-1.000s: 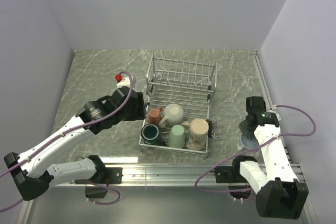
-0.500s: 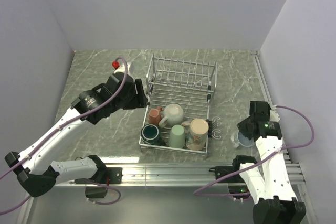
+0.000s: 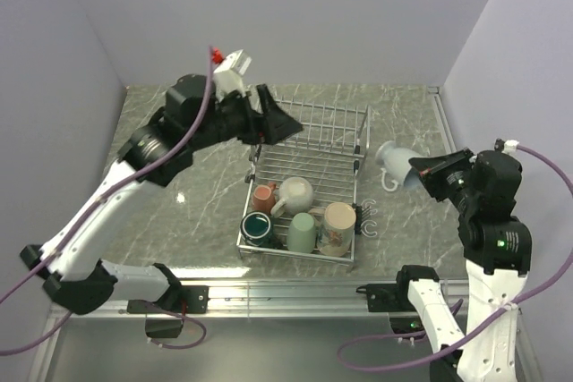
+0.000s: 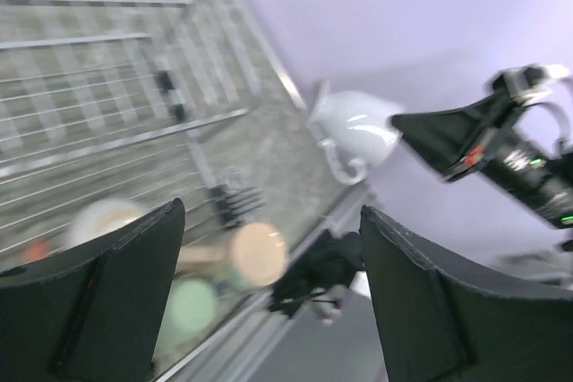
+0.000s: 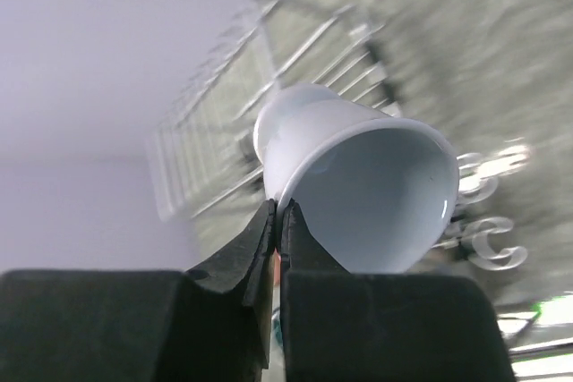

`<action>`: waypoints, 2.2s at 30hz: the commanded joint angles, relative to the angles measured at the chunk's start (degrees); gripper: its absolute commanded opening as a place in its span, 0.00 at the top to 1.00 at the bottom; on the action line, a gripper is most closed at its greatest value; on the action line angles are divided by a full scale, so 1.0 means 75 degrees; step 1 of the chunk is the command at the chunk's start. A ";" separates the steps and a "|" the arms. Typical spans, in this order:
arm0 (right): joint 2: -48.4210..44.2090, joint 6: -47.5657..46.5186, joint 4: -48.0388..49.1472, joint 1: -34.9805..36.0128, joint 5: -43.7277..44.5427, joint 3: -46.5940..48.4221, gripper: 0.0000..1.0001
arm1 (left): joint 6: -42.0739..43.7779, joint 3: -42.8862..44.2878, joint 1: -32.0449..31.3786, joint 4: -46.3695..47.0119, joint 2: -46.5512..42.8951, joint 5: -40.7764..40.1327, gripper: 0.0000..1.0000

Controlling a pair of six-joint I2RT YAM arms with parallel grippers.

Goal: Load the cups into the dish rack

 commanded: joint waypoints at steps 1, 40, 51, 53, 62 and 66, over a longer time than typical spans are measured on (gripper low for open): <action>-0.0413 0.1297 0.1485 -0.0005 -0.1921 -0.0301 1.00 | -0.0640 0.0160 0.0374 0.1255 0.0646 0.1996 0.15; -0.0837 0.4267 0.5894 -0.0005 -0.5052 -0.1697 1.00 | -0.3161 -0.1235 0.0211 0.5607 0.2135 0.4438 0.16; -0.0825 0.4431 0.6117 -0.0005 -0.5146 -0.1767 1.00 | -0.2714 -0.1363 0.0211 0.4819 0.2089 0.4319 0.17; -0.0813 0.4419 0.6152 -0.0005 -0.5181 -0.1814 1.00 | -0.3076 -0.1575 0.0211 0.5569 0.2006 0.4588 0.17; -0.0942 0.4407 0.6211 -0.0005 -0.5146 -0.2189 1.00 | -0.4497 -0.1576 0.0223 0.7659 0.2217 0.5609 0.23; -0.0977 0.4396 0.6199 -0.0005 -0.5099 -0.2259 1.00 | -0.4005 -0.1282 0.0211 0.6792 0.2206 0.5515 0.43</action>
